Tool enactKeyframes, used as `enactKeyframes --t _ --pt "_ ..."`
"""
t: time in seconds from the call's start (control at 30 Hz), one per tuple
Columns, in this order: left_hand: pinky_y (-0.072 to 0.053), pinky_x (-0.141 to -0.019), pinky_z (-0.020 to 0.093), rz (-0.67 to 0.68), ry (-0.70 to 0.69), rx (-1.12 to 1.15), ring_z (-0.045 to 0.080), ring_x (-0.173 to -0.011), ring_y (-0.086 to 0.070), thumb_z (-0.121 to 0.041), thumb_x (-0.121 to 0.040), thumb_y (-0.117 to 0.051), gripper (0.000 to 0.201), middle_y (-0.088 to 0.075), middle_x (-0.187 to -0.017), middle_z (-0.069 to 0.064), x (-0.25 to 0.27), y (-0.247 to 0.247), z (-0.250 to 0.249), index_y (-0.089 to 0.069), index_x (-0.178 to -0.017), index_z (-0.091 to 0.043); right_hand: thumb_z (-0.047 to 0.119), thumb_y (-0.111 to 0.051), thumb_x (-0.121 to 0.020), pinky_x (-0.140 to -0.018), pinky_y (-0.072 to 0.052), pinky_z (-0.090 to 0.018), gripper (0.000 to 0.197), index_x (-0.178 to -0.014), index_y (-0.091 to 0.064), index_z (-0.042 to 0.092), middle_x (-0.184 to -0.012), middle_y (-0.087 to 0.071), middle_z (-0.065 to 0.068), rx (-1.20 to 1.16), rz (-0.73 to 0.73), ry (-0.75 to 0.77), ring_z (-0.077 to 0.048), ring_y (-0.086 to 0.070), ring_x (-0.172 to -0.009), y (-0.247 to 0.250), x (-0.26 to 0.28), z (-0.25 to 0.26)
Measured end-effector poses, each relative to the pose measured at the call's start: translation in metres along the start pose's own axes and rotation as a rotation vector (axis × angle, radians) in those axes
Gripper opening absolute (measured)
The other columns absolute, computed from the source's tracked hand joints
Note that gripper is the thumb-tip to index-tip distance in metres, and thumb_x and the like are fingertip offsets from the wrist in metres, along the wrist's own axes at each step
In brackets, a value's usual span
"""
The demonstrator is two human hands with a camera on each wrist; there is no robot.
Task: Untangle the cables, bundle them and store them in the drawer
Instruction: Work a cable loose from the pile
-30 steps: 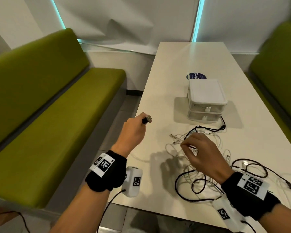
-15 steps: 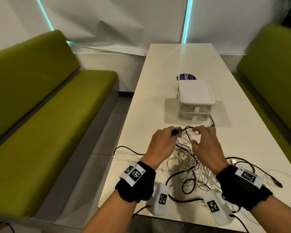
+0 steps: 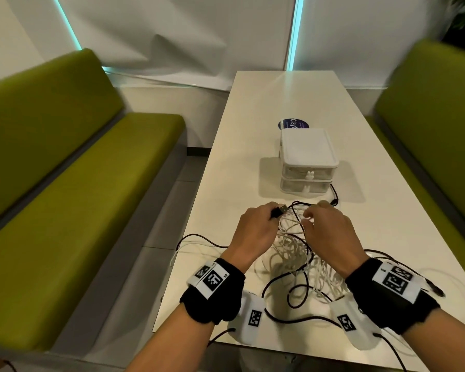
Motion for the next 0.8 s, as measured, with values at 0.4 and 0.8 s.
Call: enactKeyframes --t 0.4,0.8 --pt "-0.048 -0.095 0.038 -0.145 -0.225 0.250 0.021 -0.108 -0.056 -0.019 -0.099 -0.048 0.023 -0.057 -0.108 0.004 -0.011 0.003 -0.004 -0.064 -0.116 -0.020 -0.014 -0.049 -0.071 -0.079 -0.049 -0.020 0.042 -0.099 -0.066 0.013 -0.099 -0.066 0.003 -0.558 -0.247 0.316 -0.013 -0.064 -0.094 0.021 0.008 0.024" --pt "-0.050 -0.074 0.040 -0.273 -0.017 0.385 0.010 -0.065 -0.052 -0.010 -0.100 -0.043 0.028 -0.051 -0.071 -0.010 -0.012 0.024 0.021 -0.064 -0.116 -0.017 -0.004 -0.053 -0.084 -0.078 -0.050 -0.021 0.029 -0.101 -0.054 0.020 -0.096 -0.064 0.004 -0.609 -0.084 0.071 -0.012 -0.065 -0.093 0.003 0.002 0.005"
Point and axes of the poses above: each hand's wrist, its own x-axis away from the middle knuckle, its own y-axis out of the back of the hand, z = x × y, the point moved 1 cm from there along -x, towards the middle knuckle
